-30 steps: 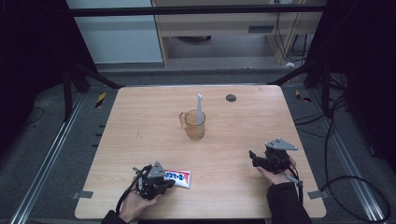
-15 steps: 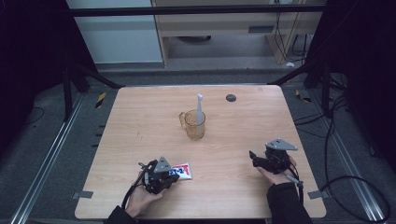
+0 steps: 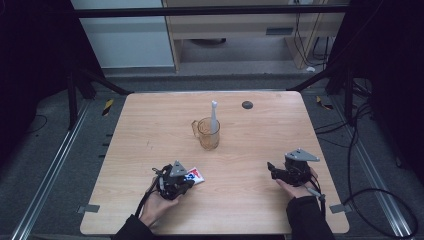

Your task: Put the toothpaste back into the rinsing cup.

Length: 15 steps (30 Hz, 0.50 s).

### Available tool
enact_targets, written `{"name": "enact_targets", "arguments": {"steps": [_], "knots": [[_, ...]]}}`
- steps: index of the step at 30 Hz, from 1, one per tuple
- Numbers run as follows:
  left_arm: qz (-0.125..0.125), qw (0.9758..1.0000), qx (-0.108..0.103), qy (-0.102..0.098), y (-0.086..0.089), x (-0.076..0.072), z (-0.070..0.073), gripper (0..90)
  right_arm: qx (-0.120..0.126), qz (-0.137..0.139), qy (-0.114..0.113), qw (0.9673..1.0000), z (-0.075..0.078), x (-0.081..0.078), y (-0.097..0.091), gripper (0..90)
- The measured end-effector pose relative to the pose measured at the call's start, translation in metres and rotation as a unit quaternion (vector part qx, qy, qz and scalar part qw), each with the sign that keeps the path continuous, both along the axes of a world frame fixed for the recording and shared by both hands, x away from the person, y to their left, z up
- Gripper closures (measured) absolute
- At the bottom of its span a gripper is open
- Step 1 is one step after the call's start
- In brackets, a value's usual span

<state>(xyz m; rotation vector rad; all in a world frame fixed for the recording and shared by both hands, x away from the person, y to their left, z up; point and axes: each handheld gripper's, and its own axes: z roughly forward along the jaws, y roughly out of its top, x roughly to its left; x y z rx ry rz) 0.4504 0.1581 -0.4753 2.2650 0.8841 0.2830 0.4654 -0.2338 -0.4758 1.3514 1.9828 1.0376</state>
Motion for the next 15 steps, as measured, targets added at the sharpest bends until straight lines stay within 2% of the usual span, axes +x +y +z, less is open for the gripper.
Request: {"name": "enact_targets", "arguments": {"steps": [4,15], "knots": [[0.005,1.0000,-0.005,0.003,0.001,0.005,0.000,89.8,0.001,-0.002,0.004,1.0000,-0.002,0.000,-0.001,26.9],[0.029,0.9996,0.001,-0.006,0.006,0.012,0.001,89.7,0.000,-0.002,0.004,1.0000,-0.002,-0.001,-0.001,26.9]]}}
